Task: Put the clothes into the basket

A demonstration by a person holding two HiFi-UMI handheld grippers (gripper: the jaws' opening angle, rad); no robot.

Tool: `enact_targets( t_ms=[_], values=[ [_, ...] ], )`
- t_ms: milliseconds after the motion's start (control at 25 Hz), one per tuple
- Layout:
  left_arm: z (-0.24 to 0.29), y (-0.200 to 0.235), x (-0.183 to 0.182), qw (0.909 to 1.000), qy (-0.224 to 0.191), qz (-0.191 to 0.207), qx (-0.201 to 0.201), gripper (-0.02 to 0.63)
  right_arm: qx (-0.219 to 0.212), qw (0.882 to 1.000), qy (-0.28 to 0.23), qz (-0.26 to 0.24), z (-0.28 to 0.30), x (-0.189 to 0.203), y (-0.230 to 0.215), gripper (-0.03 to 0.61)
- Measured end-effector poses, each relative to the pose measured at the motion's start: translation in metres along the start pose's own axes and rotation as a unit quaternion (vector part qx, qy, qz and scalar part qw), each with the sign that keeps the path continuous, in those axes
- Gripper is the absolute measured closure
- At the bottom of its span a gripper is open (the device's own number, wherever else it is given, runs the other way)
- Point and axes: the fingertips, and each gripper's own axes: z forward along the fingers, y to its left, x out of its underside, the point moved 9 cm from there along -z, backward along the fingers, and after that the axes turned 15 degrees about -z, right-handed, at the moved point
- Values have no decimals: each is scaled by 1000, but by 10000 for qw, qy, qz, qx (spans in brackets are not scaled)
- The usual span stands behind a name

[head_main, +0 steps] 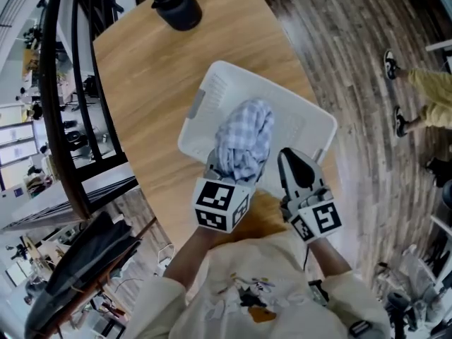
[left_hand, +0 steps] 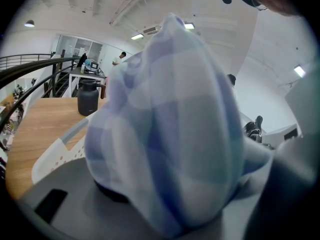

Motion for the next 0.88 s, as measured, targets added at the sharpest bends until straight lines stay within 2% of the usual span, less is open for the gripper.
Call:
enact_targets(
  t_ms=[680, 880],
  values=[
    [32, 19, -3, 9995, 215, 148, -160, 359, 68, 9999, 62, 51, 27, 4, -10, 546],
    [41, 23, -3, 9996, 228, 9, -148, 359, 97, 9998, 68, 130, 37, 5, -15, 546]
  ],
)
